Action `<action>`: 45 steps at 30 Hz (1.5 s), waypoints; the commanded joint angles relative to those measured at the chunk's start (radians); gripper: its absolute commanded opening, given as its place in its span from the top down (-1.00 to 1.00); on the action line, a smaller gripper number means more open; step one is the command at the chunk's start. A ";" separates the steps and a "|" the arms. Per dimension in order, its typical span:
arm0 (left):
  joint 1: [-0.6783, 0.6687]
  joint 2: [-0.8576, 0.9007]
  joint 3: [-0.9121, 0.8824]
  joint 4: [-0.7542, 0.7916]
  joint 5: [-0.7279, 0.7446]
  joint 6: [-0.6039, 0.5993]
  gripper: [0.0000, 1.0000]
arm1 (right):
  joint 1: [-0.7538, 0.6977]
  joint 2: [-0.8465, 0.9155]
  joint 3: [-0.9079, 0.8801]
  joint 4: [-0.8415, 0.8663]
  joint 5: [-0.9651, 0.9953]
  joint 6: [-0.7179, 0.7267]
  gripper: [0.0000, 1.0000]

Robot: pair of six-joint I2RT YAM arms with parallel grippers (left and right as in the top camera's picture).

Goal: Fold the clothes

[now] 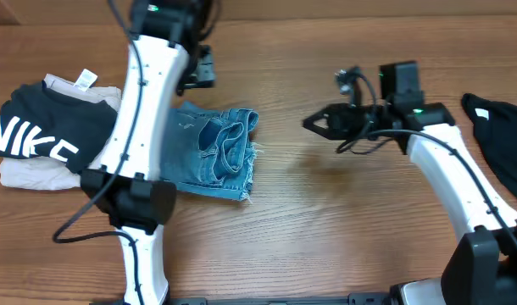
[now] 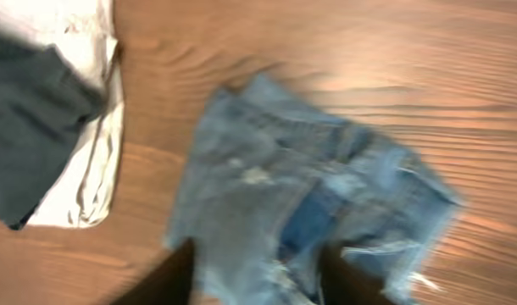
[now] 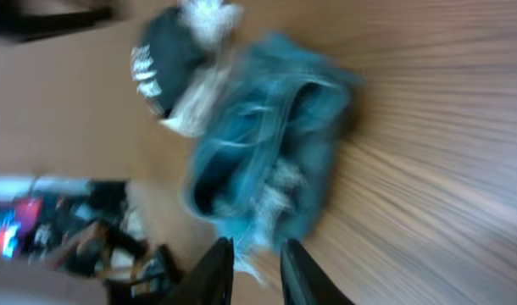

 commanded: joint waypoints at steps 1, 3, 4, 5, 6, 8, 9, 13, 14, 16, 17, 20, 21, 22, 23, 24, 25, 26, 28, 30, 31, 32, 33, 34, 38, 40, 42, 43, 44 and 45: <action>0.096 0.003 -0.160 0.042 0.132 0.083 0.66 | 0.167 0.006 0.012 0.160 -0.007 0.160 0.56; 0.130 0.003 -0.267 0.101 0.193 0.122 0.78 | 0.268 0.035 0.012 0.256 0.047 0.187 0.56; 0.143 0.003 -0.331 0.136 0.222 0.126 0.82 | 0.318 0.058 0.012 0.301 0.079 0.201 0.56; 0.150 0.003 -0.379 0.166 0.244 0.126 0.82 | 0.364 0.086 0.012 0.336 0.121 0.212 0.56; 0.151 0.003 -0.447 0.214 0.267 0.134 0.82 | 0.403 0.119 0.012 0.360 0.171 0.235 0.57; 0.146 0.003 -0.536 0.282 0.286 0.137 0.79 | 0.454 0.199 0.012 0.396 0.243 0.260 0.57; 0.141 0.003 -0.580 0.316 0.278 0.141 0.77 | 0.465 0.233 0.012 0.404 0.256 0.260 0.57; 0.140 0.003 -0.727 0.420 0.266 0.140 0.68 | 0.458 0.384 0.012 0.307 0.433 0.355 0.58; 0.145 0.003 -0.750 0.431 0.266 0.140 0.69 | 0.442 0.417 0.012 0.248 0.494 0.405 0.60; 0.157 0.003 -0.772 0.435 0.256 0.139 0.69 | 0.408 0.462 0.012 0.172 0.525 0.447 0.68; 0.164 0.003 -0.776 0.433 0.239 0.140 0.70 | 0.389 0.475 0.012 0.148 0.525 0.447 0.71; 0.185 0.003 -0.775 0.434 0.232 0.140 0.72 | 0.355 0.468 0.013 0.126 0.525 0.422 0.71; 0.189 0.003 -0.775 0.434 0.244 0.140 0.73 | 0.344 0.462 0.013 0.114 0.526 0.422 0.71; 0.194 0.003 -0.775 0.431 0.267 0.142 0.73 | 0.335 0.460 0.013 0.100 0.527 0.424 0.71; 0.198 0.003 -0.774 0.429 0.290 0.152 0.70 | 0.322 0.457 0.013 0.080 0.530 0.433 0.71; 0.201 0.002 -0.772 0.426 0.319 0.165 0.67 | 0.310 0.457 0.013 0.058 0.537 0.439 0.73; 0.207 -0.001 -0.771 0.426 0.394 0.195 0.59 | 0.287 0.456 0.013 0.024 0.541 0.438 0.73; 0.214 -0.006 -0.768 0.427 0.479 0.230 0.49 | 0.269 0.456 0.013 -0.004 0.546 0.435 0.73; 0.243 -0.045 -0.752 0.429 0.666 0.260 0.32 | 0.225 0.447 0.013 -0.067 0.559 0.434 0.73; 0.269 -0.085 -0.746 0.432 0.707 0.259 0.23 | 0.195 0.436 0.013 -0.100 0.559 0.425 0.73; 0.289 -0.121 -0.745 0.435 0.715 0.257 0.11 | 0.176 0.426 0.013 -0.116 0.559 0.398 0.73; 0.309 -0.159 -0.745 0.435 0.713 0.255 -0.06 | 0.159 0.415 0.013 -0.131 0.559 0.374 0.72; 0.329 -0.196 -0.745 0.432 0.699 0.250 -0.37 | 0.145 0.403 0.013 -0.142 0.559 0.354 0.71; 0.348 -0.231 -0.745 0.419 0.640 0.227 -0.52 | 0.132 0.389 0.013 -0.150 0.559 0.335 0.68; 0.398 -0.267 -0.760 0.352 0.529 0.193 -0.75 | 0.089 0.337 0.013 -0.180 0.558 0.320 0.42; 0.399 -0.264 -0.829 0.381 0.529 0.195 -0.83 | 0.082 0.320 0.013 -0.183 0.533 0.281 0.14; 0.399 -0.264 -0.931 0.445 0.534 0.182 -0.85 | 0.082 0.312 0.013 -0.187 0.503 0.272 -0.15; 0.399 -0.264 -0.985 0.481 0.539 0.172 -0.86 | 0.082 0.311 0.013 -0.191 0.488 0.268 -0.24; 0.402 -0.264 -1.052 0.533 0.557 0.166 -0.87 | 0.082 0.311 0.013 -0.195 0.469 0.252 -0.31; 0.403 -0.264 -1.093 0.575 0.584 0.166 -0.95 | 0.082 0.311 0.013 -0.198 0.459 0.238 -0.35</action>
